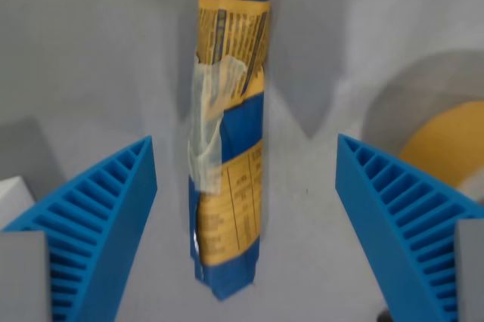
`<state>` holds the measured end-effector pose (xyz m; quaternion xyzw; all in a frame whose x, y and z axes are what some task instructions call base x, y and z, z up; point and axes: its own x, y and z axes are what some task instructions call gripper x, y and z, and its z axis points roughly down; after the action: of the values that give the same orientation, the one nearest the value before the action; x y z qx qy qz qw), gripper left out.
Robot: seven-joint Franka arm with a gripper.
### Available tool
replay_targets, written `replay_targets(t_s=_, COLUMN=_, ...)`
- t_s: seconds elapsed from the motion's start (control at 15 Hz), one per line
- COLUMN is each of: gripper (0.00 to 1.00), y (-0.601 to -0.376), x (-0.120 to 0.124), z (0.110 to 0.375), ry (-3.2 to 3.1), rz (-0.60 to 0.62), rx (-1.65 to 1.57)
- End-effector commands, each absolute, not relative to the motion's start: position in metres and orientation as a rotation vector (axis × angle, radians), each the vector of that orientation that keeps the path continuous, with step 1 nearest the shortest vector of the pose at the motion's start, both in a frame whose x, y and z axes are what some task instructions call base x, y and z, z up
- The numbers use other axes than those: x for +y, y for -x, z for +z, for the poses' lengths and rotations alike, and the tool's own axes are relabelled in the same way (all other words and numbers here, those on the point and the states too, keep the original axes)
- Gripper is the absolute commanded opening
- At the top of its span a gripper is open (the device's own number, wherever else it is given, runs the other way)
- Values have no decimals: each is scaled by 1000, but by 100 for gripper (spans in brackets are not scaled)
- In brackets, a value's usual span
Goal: Pick up the blue bag
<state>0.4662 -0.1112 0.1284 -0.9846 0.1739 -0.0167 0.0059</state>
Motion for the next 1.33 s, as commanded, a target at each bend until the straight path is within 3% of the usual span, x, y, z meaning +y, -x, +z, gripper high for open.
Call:
replay_targets(t_s=0.07, gripper=0, y=-463, x=-114, z=125, ry=3087, rz=-189, rx=541)
replay_targets(t_s=1.13, gripper=0, y=-463, x=-114, z=125, ry=3087, rz=-189, rx=541)
replay_targets(t_s=1.33, gripper=0, y=-464, x=-112, z=140, ry=3087, rz=-170, rx=542)
